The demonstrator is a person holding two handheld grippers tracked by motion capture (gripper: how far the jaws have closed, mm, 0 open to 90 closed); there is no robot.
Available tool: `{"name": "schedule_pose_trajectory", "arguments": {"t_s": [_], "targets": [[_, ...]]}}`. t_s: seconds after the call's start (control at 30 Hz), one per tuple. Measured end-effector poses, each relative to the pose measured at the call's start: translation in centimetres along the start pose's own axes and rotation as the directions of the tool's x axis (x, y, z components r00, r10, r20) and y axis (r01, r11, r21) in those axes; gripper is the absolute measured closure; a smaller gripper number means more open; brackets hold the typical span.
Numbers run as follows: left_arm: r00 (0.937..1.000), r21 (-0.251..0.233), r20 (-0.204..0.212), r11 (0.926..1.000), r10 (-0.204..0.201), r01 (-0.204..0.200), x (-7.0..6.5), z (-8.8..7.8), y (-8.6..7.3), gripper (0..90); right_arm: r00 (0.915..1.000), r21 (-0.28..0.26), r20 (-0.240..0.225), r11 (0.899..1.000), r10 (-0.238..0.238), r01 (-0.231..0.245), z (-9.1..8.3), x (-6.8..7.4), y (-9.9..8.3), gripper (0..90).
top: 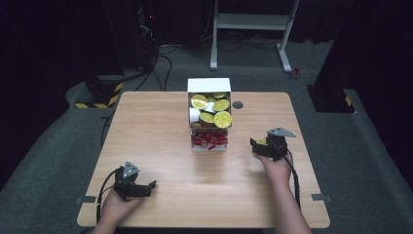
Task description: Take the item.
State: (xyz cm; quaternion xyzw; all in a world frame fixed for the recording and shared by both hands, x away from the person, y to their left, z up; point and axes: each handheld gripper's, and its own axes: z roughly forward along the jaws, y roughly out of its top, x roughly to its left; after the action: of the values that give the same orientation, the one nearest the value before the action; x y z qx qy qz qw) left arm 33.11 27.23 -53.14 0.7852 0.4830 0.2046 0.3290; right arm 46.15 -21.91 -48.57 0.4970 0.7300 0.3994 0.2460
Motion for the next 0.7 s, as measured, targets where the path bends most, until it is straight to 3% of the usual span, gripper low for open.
{"name": "schedule_pose_trajectory", "arguments": {"t_s": [0.2,0.47,0.7], "targets": [[1.0,0.001,0.002,1.0,0.001,-0.001,0.0,0.0,0.0,1.3,0.9999,-0.01,-0.011,1.0,-0.006,0.005,-1.1,0.6,0.0,19.8],[1.0,0.001,0.004,1.0,0.003,-0.003,0.1,0.0,0.0,1.4,0.9958,-0.037,-0.09,0.999,0.013,-0.017,-3.5,2.1,-0.7,17.0],[1.0,0.0,0.005,1.0,0.003,-0.003,0.1,0.0,0.0,1.4,0.9941,-0.035,-0.108,0.999,0.006,-0.01,-5.1,3.9,-1.6,16.0]]}}
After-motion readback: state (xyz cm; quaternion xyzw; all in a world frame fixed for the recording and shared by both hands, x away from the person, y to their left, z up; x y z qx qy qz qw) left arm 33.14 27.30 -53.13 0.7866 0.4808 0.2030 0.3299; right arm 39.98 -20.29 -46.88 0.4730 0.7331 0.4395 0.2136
